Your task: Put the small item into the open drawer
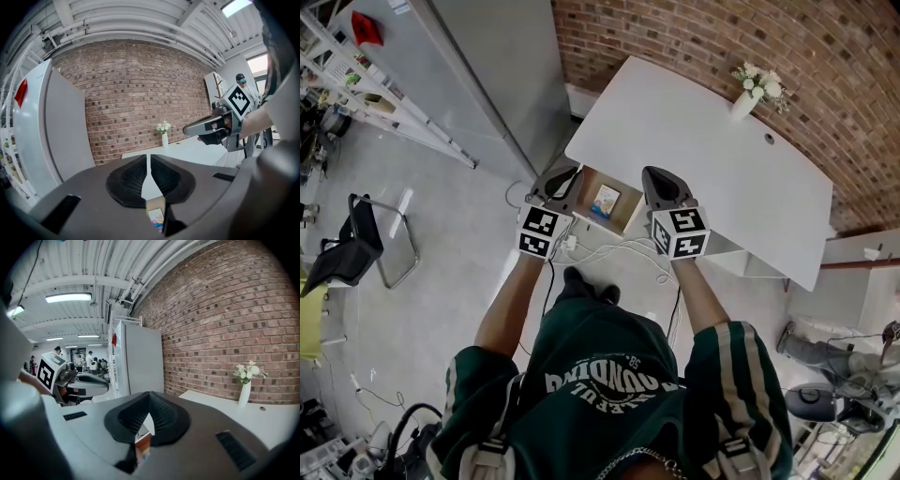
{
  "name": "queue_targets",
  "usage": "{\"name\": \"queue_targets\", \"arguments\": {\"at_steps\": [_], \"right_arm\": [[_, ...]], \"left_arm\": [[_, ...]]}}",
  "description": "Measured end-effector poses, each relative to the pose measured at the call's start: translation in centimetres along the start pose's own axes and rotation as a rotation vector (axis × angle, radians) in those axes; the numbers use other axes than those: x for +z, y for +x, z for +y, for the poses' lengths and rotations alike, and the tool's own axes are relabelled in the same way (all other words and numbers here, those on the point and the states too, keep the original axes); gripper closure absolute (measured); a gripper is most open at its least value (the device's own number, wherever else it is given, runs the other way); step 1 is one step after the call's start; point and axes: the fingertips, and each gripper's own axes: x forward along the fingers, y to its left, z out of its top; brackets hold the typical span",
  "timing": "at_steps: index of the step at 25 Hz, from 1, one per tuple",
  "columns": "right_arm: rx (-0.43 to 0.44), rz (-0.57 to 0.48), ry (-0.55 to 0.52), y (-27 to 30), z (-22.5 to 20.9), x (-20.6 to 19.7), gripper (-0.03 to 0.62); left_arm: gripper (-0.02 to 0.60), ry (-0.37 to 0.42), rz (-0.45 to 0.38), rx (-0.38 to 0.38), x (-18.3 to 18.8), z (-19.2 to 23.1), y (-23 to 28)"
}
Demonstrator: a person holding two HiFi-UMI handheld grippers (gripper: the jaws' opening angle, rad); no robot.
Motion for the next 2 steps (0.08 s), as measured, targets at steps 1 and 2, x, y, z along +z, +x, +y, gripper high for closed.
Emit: {"name": "queue_targets", "arguments": {"at_steps": [1, 2], "right_arm": [[0.001, 0.000, 0.002, 0.04, -0.02, -0.02, 0.569], [0.002, 0.000, 0.003, 0.07, -0.05, -0.04, 0.569]], "left_arm": [[0.543, 0.000, -0.002, 0.000, 0.02, 0.00, 0.08], [0.543, 0.000, -0.004, -0.001, 0.05, -0.01, 0.16]]}}
